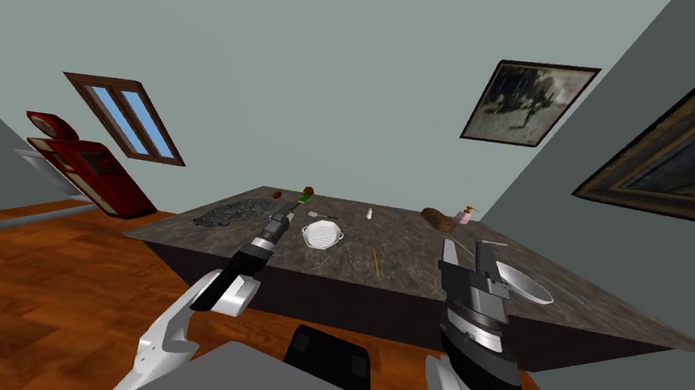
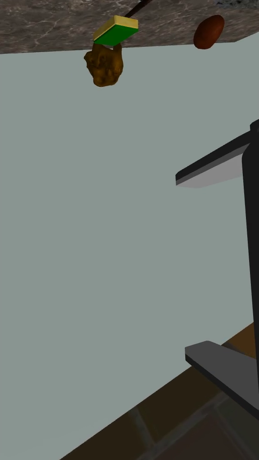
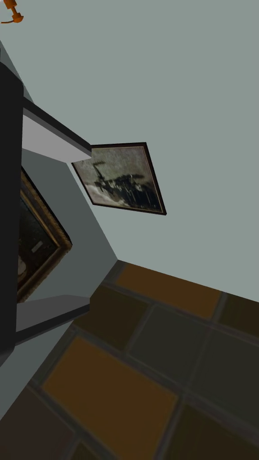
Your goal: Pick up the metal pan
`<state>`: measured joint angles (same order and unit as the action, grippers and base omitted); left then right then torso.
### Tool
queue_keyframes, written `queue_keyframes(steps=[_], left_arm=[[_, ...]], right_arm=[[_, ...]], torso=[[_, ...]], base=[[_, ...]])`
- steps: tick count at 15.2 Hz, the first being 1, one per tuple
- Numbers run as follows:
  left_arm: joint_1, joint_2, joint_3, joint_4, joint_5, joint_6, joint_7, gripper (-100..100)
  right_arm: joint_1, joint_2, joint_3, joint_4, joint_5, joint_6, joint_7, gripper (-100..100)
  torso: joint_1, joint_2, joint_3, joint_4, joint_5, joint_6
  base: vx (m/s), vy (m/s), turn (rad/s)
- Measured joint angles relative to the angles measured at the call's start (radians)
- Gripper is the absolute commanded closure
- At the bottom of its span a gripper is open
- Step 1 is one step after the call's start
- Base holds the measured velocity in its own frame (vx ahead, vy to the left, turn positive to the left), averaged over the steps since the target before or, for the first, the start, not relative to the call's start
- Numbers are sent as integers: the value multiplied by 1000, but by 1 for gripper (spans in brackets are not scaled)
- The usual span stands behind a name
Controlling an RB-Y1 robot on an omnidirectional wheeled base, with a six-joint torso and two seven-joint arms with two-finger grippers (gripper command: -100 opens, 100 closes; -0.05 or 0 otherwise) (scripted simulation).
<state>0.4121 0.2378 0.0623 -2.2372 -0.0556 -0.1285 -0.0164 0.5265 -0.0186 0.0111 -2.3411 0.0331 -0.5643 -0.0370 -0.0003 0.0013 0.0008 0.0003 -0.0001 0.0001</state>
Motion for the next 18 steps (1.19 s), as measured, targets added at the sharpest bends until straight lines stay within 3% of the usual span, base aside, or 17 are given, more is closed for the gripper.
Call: queue_keyframes(steps=[18], left_arm=[[-104, 98, 32, 53, 24, 357, 88, -100]], right_arm=[[0, 0, 0, 0, 0, 0, 0, 0]], torso=[[0, 0, 0, 0, 0, 0]], base=[[-22, -9, -75]])
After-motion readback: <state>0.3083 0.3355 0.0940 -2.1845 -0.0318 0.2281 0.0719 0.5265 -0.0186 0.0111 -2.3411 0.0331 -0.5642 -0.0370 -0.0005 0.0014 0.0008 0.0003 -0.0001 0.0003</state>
